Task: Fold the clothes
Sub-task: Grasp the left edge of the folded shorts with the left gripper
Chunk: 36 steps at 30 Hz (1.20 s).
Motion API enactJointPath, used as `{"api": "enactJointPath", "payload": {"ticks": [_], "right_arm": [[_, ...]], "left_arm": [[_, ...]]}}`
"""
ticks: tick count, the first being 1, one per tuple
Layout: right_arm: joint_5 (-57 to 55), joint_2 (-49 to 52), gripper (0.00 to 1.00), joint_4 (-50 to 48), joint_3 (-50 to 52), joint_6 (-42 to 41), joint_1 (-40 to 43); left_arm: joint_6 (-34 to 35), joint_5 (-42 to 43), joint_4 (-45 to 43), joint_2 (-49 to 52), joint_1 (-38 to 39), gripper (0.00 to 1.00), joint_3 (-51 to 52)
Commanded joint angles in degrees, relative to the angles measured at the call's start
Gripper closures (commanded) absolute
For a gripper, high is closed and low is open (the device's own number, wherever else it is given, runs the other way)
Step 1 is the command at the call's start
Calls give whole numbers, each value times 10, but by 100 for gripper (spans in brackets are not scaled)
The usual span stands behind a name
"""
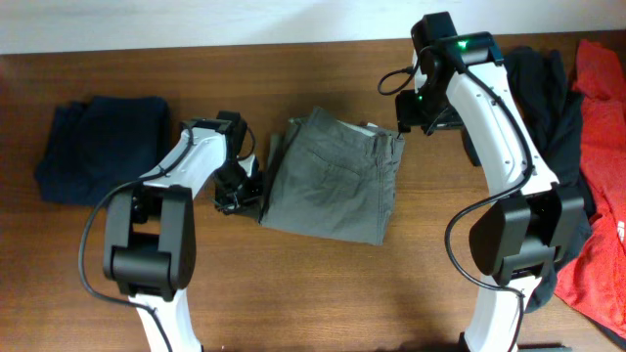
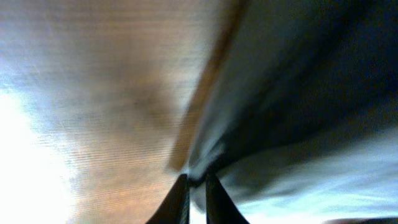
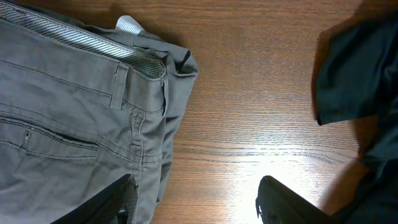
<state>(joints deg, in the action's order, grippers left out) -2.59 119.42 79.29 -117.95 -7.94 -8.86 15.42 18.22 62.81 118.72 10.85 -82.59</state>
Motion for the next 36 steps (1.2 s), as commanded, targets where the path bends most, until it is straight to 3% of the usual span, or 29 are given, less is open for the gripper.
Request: {"api": "enactJointPath", "payload": {"ticks": [1,2,4,5,9,16,28,30,32,33,36], "right_arm": [[-9,-12,33,1,-13,2,3],[-9,-12,32,1,-13,2,3],[-9,-12,32,0,-12,2,4],[-9,-12,32,0,-12,2,4],[-9,-12,31,-2,-12,2,4],[-9,-12,31,-2,-12,2,4],[-9,-12,31,-2,-12,2,3],[-9,-12,31,-2,-12,2,4],[-9,-12,31,-2,-12,2,4],[-9,-12,31,-2,-12,2,4],[-9,-12,31,-2,-12,2,4]], "left_arm": [[-8,-2,-43,-81,0,81,-32],[-8,-2,-61,-95,0,65,-34],[-8,-2,-95,-115,0,5,-34],[-8,-1,-129,-124,0,1,-34],[-9,19,-184,-116,0,1,-34],[-14,82,-192,-36,11,1,-34],[-17,81,-209,51,32,1,-34],[-19,93,-212,57,39,7,-34],[-24,99,-228,59,52,29,-34],[-28,99,-237,59,56,34,-34],[-36,101,-264,59,70,41,-34]]}}
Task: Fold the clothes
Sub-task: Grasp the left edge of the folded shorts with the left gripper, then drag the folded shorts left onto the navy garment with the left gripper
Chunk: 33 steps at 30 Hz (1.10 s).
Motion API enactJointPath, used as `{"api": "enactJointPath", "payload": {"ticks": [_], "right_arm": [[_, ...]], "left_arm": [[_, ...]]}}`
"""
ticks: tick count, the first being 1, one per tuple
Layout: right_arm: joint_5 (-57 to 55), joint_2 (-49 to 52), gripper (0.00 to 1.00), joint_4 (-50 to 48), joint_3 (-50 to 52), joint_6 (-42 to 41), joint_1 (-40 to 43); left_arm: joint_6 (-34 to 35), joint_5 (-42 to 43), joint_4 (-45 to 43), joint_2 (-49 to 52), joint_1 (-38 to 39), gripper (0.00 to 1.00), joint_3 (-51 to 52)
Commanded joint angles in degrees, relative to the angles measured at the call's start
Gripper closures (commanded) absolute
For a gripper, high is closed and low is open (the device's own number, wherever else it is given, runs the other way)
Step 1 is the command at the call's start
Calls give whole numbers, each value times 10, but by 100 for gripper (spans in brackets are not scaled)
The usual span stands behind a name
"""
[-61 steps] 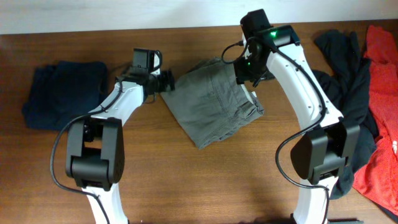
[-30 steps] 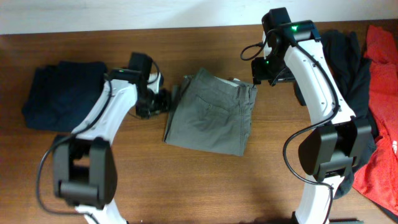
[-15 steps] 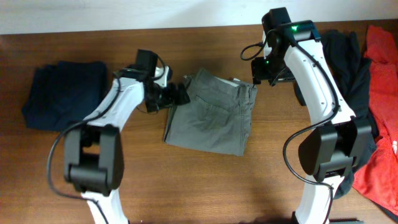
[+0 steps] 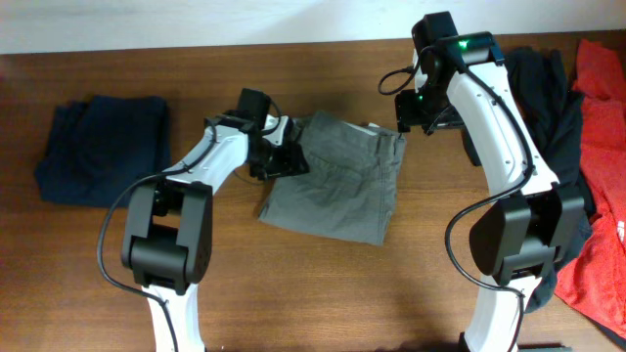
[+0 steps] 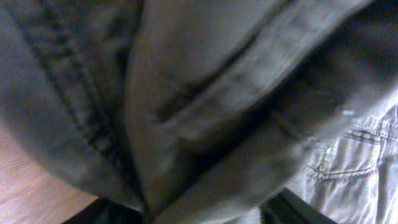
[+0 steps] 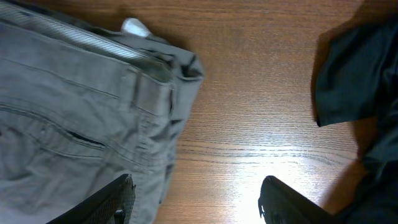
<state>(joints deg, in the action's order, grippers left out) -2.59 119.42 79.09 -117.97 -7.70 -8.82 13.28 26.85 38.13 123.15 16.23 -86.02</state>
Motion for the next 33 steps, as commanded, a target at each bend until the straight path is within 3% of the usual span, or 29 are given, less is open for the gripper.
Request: {"api": "enactJointPath", "payload": {"ticks": [1,4,7,11,16,25,33], "right_arm": [[-9,-12,31,0,-12,-1,3],[-9,-12,30,1,-12,-1,3],[-9,-12,31,0,-12,-1,3],[-9,-12,31,0,-12,-1,3],[-9,-12,31,0,-12,-1,3],[-9,-12,31,10,-12,-3,3],[-7,-12,31,14,-12,-8,3]], "left_arm": [[-17,14,-20,15,18,46,0],[-27,14,-21,15,19,80,0],[-29,14,-21,12,13,99,0],[-60,3,0,-9,-10,99,-5],[-99,-105,98,-78,-69,99,-30],[-185,-173,261,-153,-211,99,-138],[-235,-222,290,-155,-292,99,-232]]}}
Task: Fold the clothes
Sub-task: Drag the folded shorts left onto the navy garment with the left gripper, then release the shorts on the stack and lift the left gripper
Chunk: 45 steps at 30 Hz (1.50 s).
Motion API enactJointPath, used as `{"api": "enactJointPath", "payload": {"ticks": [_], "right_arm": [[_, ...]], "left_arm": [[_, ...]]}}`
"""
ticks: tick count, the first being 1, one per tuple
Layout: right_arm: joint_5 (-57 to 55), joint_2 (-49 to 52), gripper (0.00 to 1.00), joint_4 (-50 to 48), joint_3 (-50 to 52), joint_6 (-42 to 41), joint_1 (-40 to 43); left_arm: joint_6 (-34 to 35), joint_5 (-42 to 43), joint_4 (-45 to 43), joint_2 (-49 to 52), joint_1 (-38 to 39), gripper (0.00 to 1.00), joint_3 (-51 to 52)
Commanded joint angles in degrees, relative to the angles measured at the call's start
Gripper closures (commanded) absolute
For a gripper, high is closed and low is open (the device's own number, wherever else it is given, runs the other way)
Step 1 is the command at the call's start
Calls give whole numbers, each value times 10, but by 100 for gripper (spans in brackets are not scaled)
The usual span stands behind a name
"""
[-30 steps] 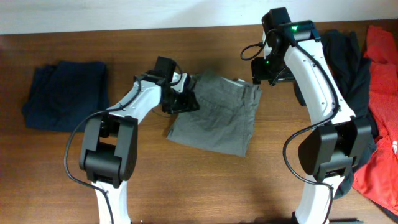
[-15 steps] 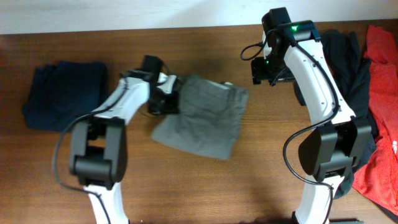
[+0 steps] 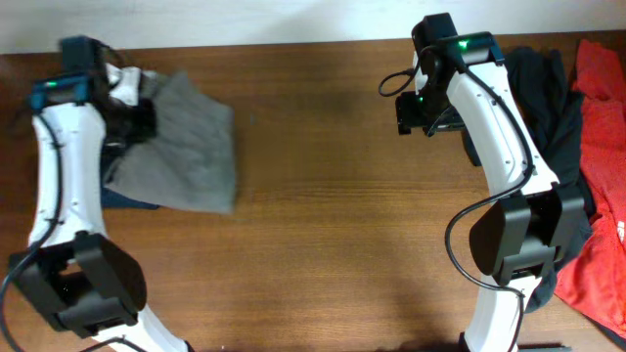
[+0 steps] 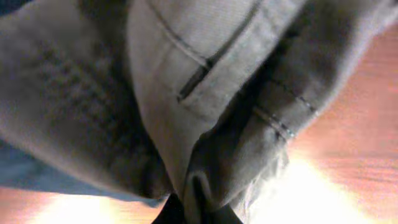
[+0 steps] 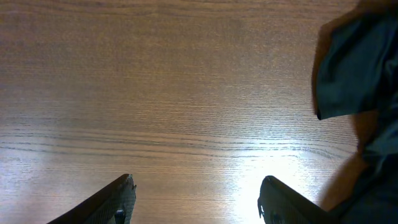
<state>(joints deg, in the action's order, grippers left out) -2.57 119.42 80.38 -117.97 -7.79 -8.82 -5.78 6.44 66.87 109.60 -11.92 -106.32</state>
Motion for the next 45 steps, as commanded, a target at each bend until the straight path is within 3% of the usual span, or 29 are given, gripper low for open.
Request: {"api": "enactJointPath", "payload": {"ticks": [1,11,23,45], "right_arm": [[-7,-12,31,1,-12,-7,3],[-7,-12,31,0,-12,-7,3],[-7,-12,31,0,-12,-7,3],[-7,-12,30,0,-12,-7,3]], "left_arm": [[-49,-18,3,-20,-17,99,-40],[-56,-18,25,-20,-46,99,-110],[-61,-17,5,-17,-104,99,-115],[-76,-25,-84,103,-172,99,-115]]}}
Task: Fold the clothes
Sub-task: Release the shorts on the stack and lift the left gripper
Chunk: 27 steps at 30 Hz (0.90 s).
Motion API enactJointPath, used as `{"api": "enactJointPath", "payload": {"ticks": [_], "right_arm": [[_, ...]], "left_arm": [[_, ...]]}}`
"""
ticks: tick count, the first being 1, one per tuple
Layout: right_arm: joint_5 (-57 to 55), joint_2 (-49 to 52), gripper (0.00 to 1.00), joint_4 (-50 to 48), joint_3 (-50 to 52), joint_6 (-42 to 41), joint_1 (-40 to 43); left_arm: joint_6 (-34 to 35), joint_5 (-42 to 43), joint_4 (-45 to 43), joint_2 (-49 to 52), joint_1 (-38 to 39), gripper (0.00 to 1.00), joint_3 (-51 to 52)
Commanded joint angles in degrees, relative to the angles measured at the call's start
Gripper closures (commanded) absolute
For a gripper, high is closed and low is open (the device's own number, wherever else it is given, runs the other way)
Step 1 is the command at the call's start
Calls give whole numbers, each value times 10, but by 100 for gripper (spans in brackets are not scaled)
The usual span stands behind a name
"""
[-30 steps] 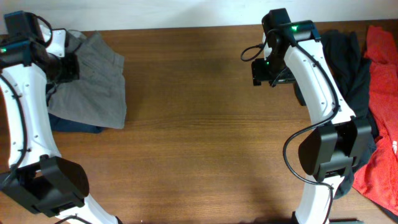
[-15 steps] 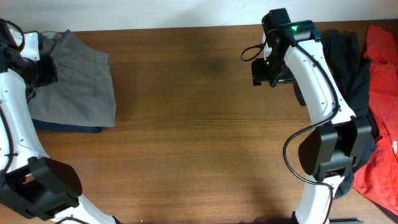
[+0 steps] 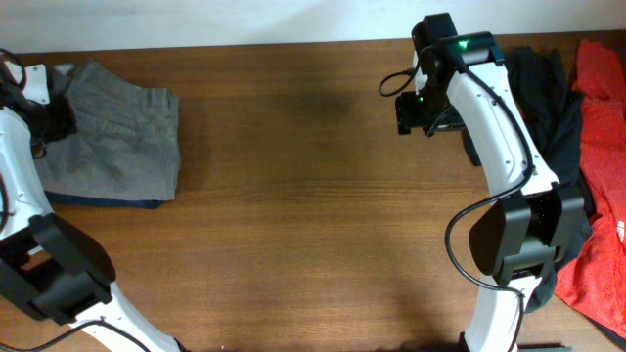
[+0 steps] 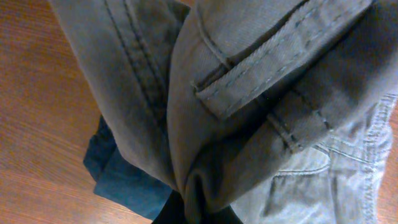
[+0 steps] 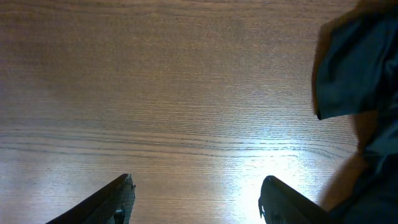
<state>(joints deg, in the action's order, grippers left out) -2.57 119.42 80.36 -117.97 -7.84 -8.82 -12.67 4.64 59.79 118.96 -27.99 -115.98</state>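
Note:
The folded grey trousers [image 3: 117,132] lie at the table's far left, on top of a folded dark blue garment [image 3: 108,199] whose edge peeks out below them. My left gripper [image 3: 49,122] is at the trousers' left edge, shut on a fold of the grey trousers [image 4: 249,106], with the blue garment [image 4: 124,180] showing beneath. My right gripper [image 5: 196,202] hangs open over bare wood at the back right, nothing between its fingers. A dark garment [image 3: 543,108] and a red one [image 3: 602,166] are heaped at the right.
The wooden table [image 3: 313,215] runs between the two piles. The dark heap [image 5: 354,74] lies just right of my right gripper. A pale wall borders the table's far edge.
My left gripper has carried the grey trousers further left, from draped and bunched over the blue garment to lying flatter on top of it. The right arm has not moved.
The folded grey trousers lay mid-table with my left gripper at their left edge. Then the gripper was at their upper left corner, gripping them. Then they hung bunched over the blue garment at the far left. Now they rest flat on it.

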Motion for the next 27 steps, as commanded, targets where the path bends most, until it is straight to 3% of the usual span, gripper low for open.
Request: {"api": "enactJointPath", "payload": {"ticks": [1,18,20,23,24,27], "right_arm": [[-7,-12,30,0,-12,-6,3],[-7,-12,30,0,-12,-6,3],[-7,-12,30,0,-12,-6,3],[-7,-12,30,0,-12,-6,3],[-7,-12,30,1,-12,-6,3],[-7,-12,30,1,-12,-6,3]], "left_arm": [[-7,-12,-15,21,-15,99,-18],[-7,-66,-26,68,-26,94,-18],[16,-95,-28,68,-33,75,-18],[122,-163,-27,68,-55,13,-18],[133,-156,-25,68,-63,1,-18],[133,-130,-11,63,-81,1,-23]]}}
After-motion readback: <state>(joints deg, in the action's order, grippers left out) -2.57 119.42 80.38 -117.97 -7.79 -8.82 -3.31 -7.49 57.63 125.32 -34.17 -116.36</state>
